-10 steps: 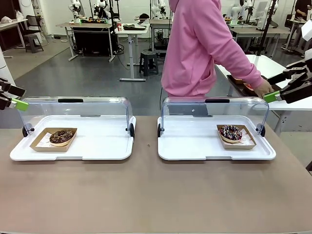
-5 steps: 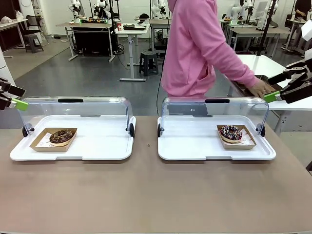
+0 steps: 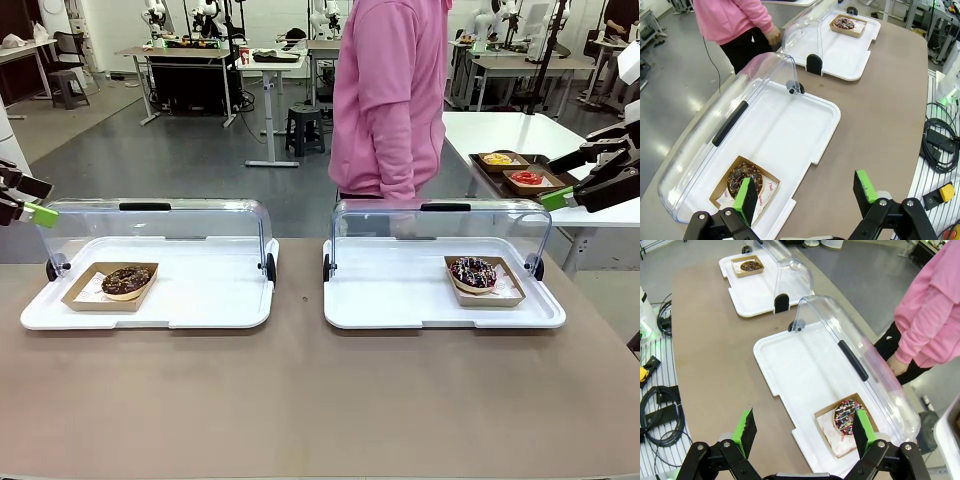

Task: Provide the desired donut to the person.
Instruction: Place the picked Paper togo box onto the Handle tray extended by the person.

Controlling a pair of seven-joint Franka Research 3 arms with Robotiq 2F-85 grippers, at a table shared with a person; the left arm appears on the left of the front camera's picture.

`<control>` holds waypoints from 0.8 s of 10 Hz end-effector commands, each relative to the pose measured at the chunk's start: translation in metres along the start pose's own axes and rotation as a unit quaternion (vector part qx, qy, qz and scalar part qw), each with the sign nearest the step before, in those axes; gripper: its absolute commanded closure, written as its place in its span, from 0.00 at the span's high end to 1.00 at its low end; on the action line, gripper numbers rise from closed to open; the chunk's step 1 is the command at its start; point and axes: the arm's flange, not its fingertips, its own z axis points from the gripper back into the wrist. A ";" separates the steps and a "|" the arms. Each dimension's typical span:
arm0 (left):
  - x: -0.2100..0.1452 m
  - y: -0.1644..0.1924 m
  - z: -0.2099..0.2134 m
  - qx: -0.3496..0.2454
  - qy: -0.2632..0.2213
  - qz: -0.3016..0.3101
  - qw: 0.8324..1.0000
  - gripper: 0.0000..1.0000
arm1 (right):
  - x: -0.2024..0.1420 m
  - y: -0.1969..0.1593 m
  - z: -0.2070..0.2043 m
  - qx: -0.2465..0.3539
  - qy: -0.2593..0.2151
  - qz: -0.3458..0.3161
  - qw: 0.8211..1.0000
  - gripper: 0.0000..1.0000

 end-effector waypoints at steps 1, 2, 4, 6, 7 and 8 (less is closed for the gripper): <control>-0.001 0.001 0.001 0.003 0.001 0.002 1.000 1.00 | -0.001 0.001 -0.001 0.001 0.002 0.000 1.000 1.00; -0.001 0.001 0.001 0.003 0.001 0.002 1.000 1.00 | -0.001 0.001 -0.001 0.001 0.002 0.000 1.000 1.00; -0.001 0.001 0.001 0.003 0.001 0.002 1.000 1.00 | -0.001 0.001 -0.001 0.001 0.002 0.000 1.000 1.00; -0.001 0.001 0.001 0.003 0.001 0.002 1.000 1.00 | -0.001 0.001 -0.001 0.001 0.002 0.000 1.000 1.00; -0.001 0.001 0.001 0.003 0.001 0.002 1.000 1.00 | -0.001 0.001 -0.001 0.001 0.002 0.000 1.000 1.00; -0.001 0.001 0.001 0.003 0.001 0.002 1.000 1.00 | -0.001 0.001 -0.001 0.001 0.002 0.000 1.000 1.00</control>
